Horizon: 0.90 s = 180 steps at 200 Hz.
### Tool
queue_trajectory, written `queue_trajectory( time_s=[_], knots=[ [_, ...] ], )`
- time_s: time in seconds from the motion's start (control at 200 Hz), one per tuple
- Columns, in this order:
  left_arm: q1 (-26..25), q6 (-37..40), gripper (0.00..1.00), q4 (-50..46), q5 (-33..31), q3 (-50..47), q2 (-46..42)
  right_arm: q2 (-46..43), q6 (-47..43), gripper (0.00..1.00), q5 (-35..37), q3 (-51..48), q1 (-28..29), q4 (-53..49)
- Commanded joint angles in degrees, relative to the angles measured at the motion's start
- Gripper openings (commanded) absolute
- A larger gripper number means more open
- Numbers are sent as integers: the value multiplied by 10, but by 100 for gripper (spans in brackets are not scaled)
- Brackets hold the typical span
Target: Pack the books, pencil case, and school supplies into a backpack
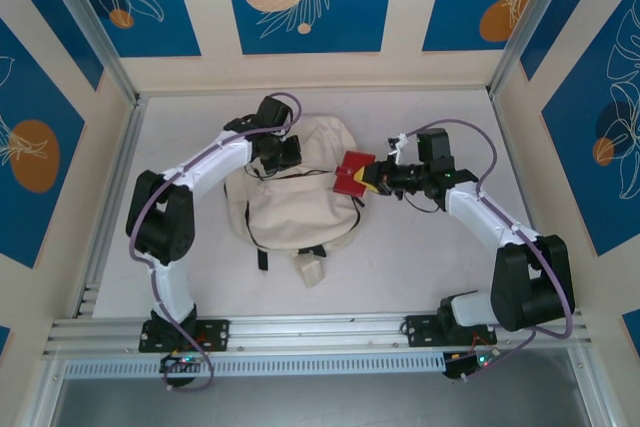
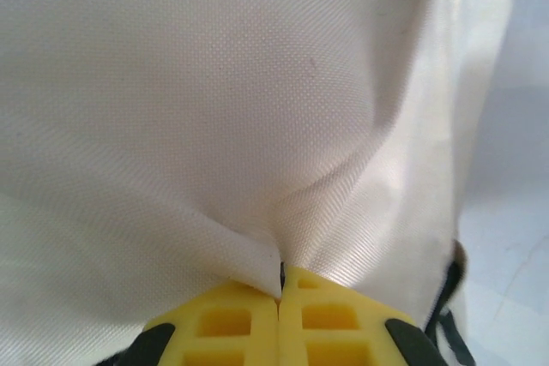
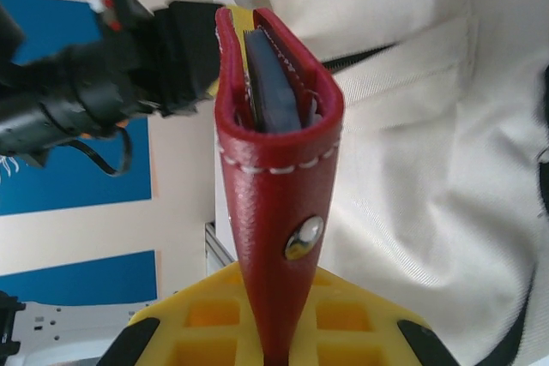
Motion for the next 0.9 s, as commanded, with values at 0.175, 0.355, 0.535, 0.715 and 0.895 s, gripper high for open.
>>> queue_trajectory(
  time_s=[0.175, 0.355, 0.535, 0.715, 0.895],
  knots=[
    [1, 6, 0, 24, 8, -27, -74, 0, 41, 4, 2, -21, 81, 48],
    [1, 4, 0, 17, 9, -26, -84, 63, 59, 4, -17, 0, 120, 96],
    [1, 8, 0, 12, 12, -26, -87, 128, 77, 4, -30, 24, 126, 156],
    [1, 11, 0, 10, 18, -27, -88, 158, 46, 6, -49, 61, 120, 138],
    [1, 10, 0, 13, 22, -26, -85, 220, 99, 5, -65, 62, 115, 169]
  ],
)
